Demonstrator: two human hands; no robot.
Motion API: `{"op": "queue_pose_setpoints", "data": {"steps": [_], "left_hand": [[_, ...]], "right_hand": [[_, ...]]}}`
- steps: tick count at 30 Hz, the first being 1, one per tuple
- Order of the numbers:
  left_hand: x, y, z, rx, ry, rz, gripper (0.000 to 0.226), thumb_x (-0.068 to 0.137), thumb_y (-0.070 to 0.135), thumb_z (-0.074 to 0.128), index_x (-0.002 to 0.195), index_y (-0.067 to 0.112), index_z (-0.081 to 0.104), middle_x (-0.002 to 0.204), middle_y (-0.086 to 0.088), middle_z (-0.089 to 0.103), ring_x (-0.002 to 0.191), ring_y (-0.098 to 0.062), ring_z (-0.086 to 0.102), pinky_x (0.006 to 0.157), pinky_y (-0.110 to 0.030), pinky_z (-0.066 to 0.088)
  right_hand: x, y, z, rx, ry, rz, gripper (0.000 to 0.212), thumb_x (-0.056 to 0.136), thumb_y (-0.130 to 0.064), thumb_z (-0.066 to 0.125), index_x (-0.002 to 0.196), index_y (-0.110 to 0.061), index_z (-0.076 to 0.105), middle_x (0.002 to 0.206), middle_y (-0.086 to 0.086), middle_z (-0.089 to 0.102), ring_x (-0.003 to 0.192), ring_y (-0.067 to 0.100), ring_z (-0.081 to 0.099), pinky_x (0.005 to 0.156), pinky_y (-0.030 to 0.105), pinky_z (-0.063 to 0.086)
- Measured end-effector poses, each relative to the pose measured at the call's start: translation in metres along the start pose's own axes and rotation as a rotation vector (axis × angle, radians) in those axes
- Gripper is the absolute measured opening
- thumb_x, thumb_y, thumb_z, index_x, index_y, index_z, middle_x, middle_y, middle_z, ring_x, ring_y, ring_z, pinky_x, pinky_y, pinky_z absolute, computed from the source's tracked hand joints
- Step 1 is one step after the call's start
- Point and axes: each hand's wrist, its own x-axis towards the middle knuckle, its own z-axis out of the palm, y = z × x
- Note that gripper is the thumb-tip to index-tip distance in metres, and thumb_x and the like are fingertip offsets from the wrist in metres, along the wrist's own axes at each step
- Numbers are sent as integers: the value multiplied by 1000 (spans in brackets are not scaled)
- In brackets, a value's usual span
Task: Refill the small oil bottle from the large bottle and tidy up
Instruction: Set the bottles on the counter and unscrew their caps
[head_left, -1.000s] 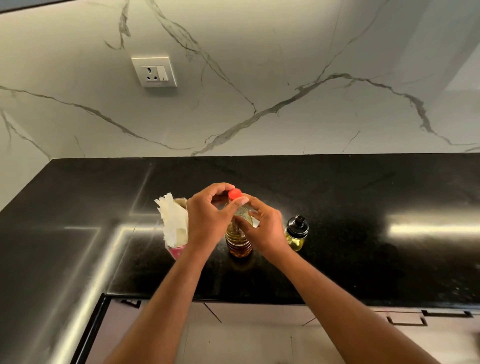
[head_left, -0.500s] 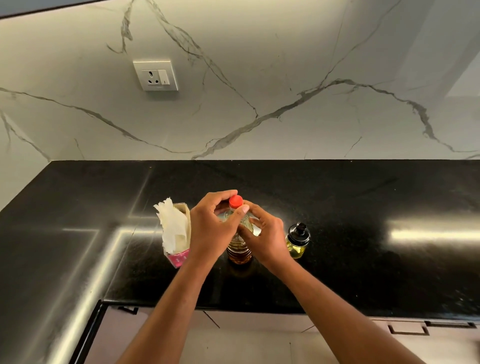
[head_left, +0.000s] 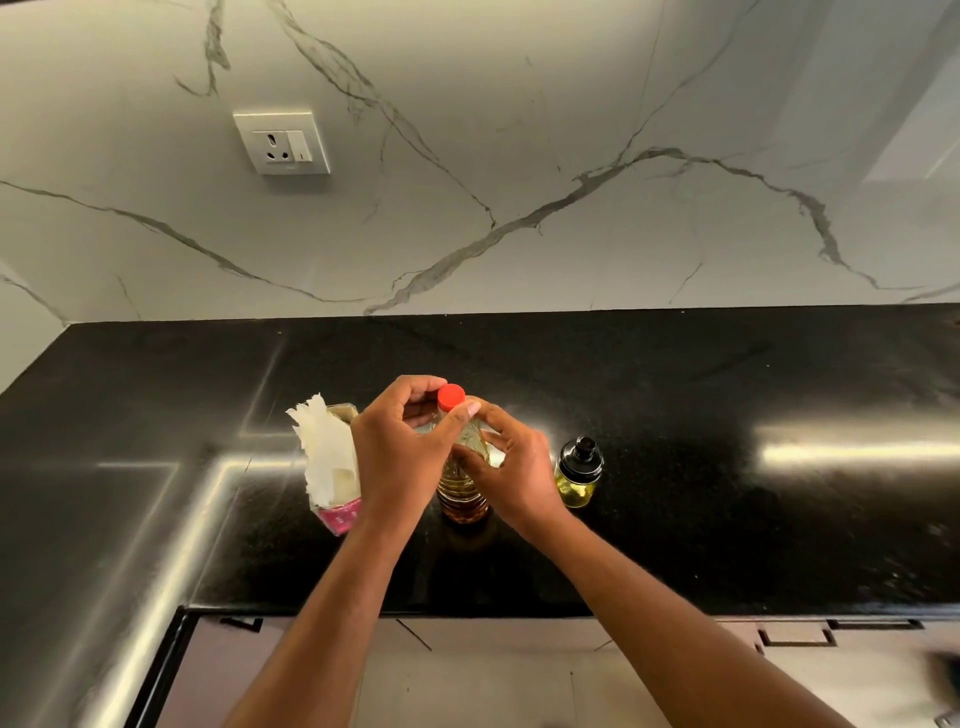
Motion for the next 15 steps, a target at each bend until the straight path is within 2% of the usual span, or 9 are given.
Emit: {"op": "queue_pose_setpoints", "data": {"steps": [8,12,13,15], "left_hand": [[1,0,0,19,14,-9,41,81,36,91,115,20,75,104,9,77,95,-5,75,84,-29,65],[-1,-2,0,40,10,-1,42,82,38,90,117,22,75,108,8,78,97,-8,75,85,-32,65],[-1,-3,0,43,9,-1,43,82,38,90,118,22,74,109,8,78,98,-8,75,86,-33,65],[-2,-4,0,46,7,-2,45,81,38,90,120,21,74,111,7,78,100,-8,75,88,-31,65]], "right_hand": [[4,-3,-1,-29,-4,23,54,86,-27,85,137,-29,65,123,-25,65,109,-22,58,92,2,44],[5,-8,-3,-41,-13,26,53,86,-26,85,136,-30,65,129,-17,70,118,-5,62,101,16,47],[5,-9,-4,-47,-13,23,54,86,-26,85,136,-30,65,129,-17,70,117,-6,63,101,16,47],[4,-10,-6,-59,-10,23,55,86,-23,86,136,-29,65,127,-22,67,110,-19,59,96,6,44]]}}
